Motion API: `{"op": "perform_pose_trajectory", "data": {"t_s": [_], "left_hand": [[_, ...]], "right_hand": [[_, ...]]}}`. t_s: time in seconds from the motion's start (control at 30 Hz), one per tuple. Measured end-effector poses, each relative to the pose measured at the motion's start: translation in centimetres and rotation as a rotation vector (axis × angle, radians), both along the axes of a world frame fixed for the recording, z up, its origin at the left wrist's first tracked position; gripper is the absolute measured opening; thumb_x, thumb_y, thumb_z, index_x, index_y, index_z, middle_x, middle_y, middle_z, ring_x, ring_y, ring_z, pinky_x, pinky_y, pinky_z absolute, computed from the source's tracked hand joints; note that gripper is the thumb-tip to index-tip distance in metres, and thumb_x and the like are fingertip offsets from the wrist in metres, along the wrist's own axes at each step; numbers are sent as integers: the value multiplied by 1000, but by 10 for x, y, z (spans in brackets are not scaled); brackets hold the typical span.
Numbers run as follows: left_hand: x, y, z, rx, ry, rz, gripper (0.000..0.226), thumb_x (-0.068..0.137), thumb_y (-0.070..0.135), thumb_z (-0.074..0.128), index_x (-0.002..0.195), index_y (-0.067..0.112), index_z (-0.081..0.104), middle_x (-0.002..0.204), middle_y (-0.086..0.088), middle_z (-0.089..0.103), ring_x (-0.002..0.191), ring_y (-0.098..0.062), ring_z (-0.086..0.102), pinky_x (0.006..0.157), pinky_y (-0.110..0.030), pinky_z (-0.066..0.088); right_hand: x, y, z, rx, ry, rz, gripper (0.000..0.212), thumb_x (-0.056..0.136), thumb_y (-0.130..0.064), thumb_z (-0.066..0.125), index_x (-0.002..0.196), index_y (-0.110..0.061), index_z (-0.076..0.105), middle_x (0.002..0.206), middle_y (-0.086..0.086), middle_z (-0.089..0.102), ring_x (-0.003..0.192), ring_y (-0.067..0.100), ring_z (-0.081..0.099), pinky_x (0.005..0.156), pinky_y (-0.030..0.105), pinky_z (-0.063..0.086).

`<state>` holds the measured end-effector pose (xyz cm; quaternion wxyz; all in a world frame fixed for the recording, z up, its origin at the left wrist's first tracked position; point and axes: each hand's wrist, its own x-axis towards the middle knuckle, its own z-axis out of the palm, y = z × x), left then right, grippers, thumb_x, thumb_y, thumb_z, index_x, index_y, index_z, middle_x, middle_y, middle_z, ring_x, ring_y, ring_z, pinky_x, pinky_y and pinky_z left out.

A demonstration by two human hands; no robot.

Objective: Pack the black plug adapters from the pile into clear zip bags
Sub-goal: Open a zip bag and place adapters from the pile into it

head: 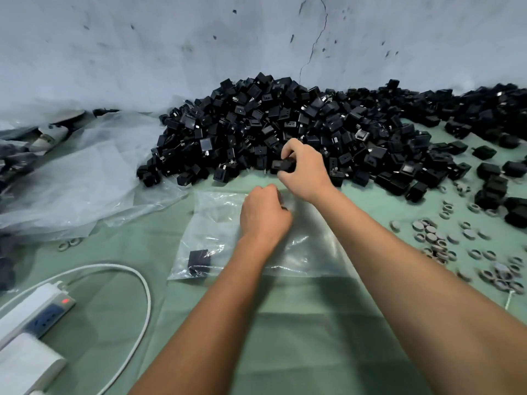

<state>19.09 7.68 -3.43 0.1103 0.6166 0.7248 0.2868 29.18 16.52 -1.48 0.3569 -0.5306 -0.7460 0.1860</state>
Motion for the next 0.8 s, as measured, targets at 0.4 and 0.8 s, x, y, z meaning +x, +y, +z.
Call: {"op": "perform_pose_trajectory", "data": {"t_s": [0.4,0.8], "left_hand": [[88,4,19,-217,117,-120,42,76,56,71,89,18,56,94,-7,65,100,-33,66,69,-30,42],[59,-1,47,-294,-257,-101,18,77,6,42,80,4,59,70,-15,72,49,-27,71,51,-26,52]], "right_hand": [[110,-49,-22,-298,742,-193,19,79,-6,87,92,-17,77,91,11,75,68,15,72,70,29,59],[126,-82,3,-653,329,282,26,87,14,72,111,6,74,102,21,76,80,26,77,70,25,61]]}}
